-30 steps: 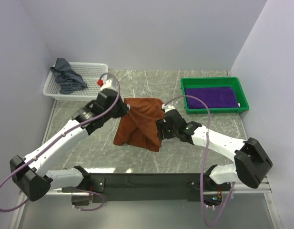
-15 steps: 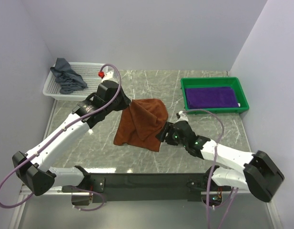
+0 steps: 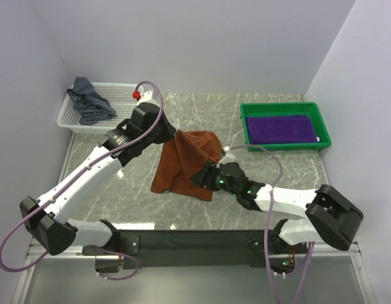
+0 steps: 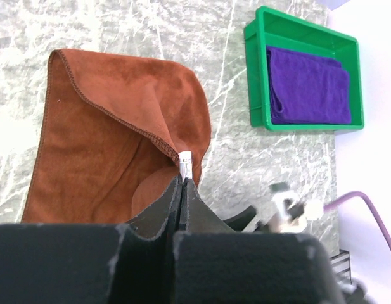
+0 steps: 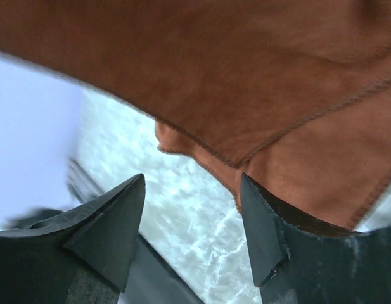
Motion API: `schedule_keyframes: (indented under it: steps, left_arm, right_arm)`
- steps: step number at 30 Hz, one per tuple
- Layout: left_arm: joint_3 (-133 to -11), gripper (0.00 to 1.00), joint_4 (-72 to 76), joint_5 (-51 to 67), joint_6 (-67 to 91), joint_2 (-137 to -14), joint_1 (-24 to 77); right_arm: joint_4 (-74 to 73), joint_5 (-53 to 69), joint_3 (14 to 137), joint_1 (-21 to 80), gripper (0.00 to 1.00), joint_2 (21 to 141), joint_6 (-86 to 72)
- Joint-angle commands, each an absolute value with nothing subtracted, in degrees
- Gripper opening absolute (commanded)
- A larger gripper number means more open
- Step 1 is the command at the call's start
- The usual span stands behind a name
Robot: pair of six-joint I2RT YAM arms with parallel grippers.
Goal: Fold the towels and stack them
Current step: Flatten out the crumpled towel
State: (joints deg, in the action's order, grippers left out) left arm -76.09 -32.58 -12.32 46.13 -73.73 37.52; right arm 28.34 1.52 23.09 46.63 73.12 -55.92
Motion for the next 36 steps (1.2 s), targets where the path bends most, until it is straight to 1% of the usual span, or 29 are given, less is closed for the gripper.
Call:
schedule_keyframes:
  steps: [1, 2, 3, 7, 11, 14, 15, 20, 21, 27, 28, 29, 30, 32, 33, 34, 36]
  left_arm:
    - [-79.9, 0.01, -32.6, -13.0, 46.5, -74.3, 37.4]
    - [-80.2, 0.01, -32.6, -13.1, 46.4, -74.4, 37.3]
    - [-80.7, 0.01, -32.8, -13.3, 46.1, -74.8, 37.2]
    - [-82.0, 0.01, -33.2, -13.0, 46.1, -75.5, 37.2]
    - [-82.5, 0.01, -33.5, -12.9, 46.1, -75.5, 37.3]
    - [-82.8, 0.01, -33.5, -12.9, 46.1, -75.6, 37.1]
    - [-83.0, 0.01, -33.5, -12.8, 46.0, -75.5, 37.1]
    - [-83.3, 0.01, -33.6, -12.6, 45.9, -75.8, 37.1]
    - [-83.6, 0.01, -33.7, -12.8, 45.7, -75.8, 37.1]
    - [-84.0, 0.01, -34.1, -12.9, 45.5, -76.0, 37.1]
    - [-84.1, 0.01, -34.1, -13.0, 45.6, -75.9, 37.2]
    - [-84.1, 0.01, -34.1, -12.9, 45.6, -75.9, 37.1]
    - [-84.1, 0.01, -34.1, -13.1, 45.6, -75.9, 37.1]
    - [-84.2, 0.01, -34.3, -13.3, 45.7, -75.9, 37.1]
    - [-84.2, 0.01, -34.3, -13.4, 45.7, -75.9, 37.1]
    - [-84.2, 0.01, -34.3, -13.4, 45.7, -75.9, 37.1]
    - [-84.5, 0.01, -34.5, -13.6, 45.7, -76.1, 37.2]
  right_arm:
    - [19.7, -12.1, 35.2, 53.3, 0.70, 75.2, -38.1]
    - [14.3, -15.4, 37.0, 56.8, 0.70, 77.1, -35.0]
    - [12.4, -18.6, 39.9, 58.1, 0.70, 78.0, -29.8]
    - [6.5, -26.5, 45.1, 62.4, 0.70, 84.1, -21.8]
    - [2.7, -36.3, 49.4, 65.5, 0.68, 91.8, -18.0]
    - [0.8, -40.0, 52.6, 67.3, 0.66, 96.7, -17.2]
    - [0.4, -43.2, 53.3, 67.8, 0.66, 98.0, -17.5]
    - [-0.2, -48.9, 56.9, 69.5, 0.63, 104.3, -16.2]
    - [1.5, -52.2, 57.7, 69.8, 0.57, 106.6, -14.6]
    - [4.2, -52.6, 57.3, 69.9, 0.52, 106.6, -12.2]
    - [4.6, -52.6, 57.2, 69.8, 0.50, 106.5, -11.8]
    - [5.0, -52.5, 57.1, 69.9, 0.46, 106.4, -11.6]
    - [5.4, -52.6, 57.1, 69.8, 0.45, 106.4, -11.4]
    - [7.1, -51.3, 56.7, 70.0, 0.38, 105.8, -10.1]
    - [7.1, -50.6, 56.5, 69.9, 0.38, 105.8, -10.4]
    - [7.5, -50.5, 56.2, 69.9, 0.32, 105.6, -10.4]
    - [9.0, -50.3, 55.0, 69.9, 0.24, 104.4, -10.2]
